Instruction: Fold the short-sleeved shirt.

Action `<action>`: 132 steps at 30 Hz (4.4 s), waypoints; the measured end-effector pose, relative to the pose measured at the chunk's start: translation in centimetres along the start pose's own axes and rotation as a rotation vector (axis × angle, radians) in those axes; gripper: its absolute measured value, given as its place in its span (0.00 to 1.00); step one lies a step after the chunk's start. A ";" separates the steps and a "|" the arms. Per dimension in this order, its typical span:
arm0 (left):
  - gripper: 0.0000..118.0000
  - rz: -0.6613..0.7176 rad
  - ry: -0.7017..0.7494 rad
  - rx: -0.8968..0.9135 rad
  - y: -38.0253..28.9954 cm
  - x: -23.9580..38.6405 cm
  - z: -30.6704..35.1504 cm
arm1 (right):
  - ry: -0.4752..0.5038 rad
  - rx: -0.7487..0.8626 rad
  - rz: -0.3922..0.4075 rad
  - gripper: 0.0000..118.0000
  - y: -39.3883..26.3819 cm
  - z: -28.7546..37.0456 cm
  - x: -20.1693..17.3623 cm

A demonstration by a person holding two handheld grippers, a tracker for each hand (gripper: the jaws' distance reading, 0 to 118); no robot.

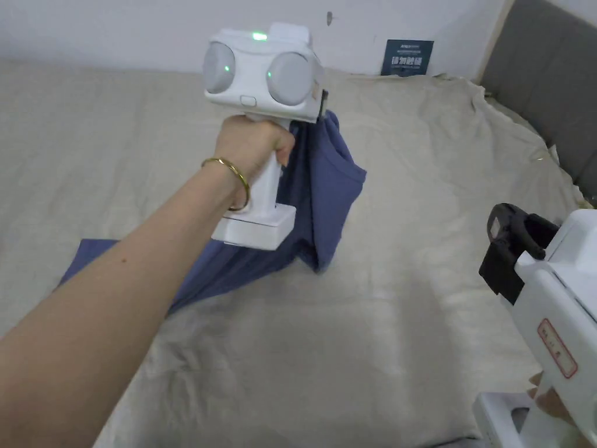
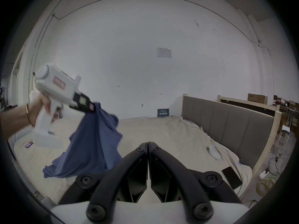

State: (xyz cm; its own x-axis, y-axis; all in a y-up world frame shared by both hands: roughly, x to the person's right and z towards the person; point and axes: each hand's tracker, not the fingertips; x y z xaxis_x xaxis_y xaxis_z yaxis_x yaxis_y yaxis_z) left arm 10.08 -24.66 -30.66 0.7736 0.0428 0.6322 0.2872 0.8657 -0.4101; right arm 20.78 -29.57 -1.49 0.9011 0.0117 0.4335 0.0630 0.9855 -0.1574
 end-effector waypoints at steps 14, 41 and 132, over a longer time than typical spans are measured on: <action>0.05 -0.197 -0.173 -0.368 -15.0 15.2 -11.0 | -0.108 -0.104 -0.038 0.00 -3.1 0.1 4.4; 0.98 0.095 0.305 0.337 -8.4 -8.2 7.7 | 0.048 -0.005 -0.008 0.00 0.4 -4.1 -1.9; 0.47 0.228 0.390 0.109 -18.6 -15.5 8.3 | -0.074 -0.969 -0.153 0.05 -8.5 -31.1 2.7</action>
State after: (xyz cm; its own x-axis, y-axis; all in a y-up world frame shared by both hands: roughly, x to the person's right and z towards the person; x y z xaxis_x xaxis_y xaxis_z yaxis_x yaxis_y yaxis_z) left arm -11.95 -37.24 -27.38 0.9707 0.0660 0.2310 0.0398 0.9042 -0.4254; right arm 36.02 -43.14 -26.60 0.8267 -0.0617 0.5593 0.5313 0.4128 -0.7398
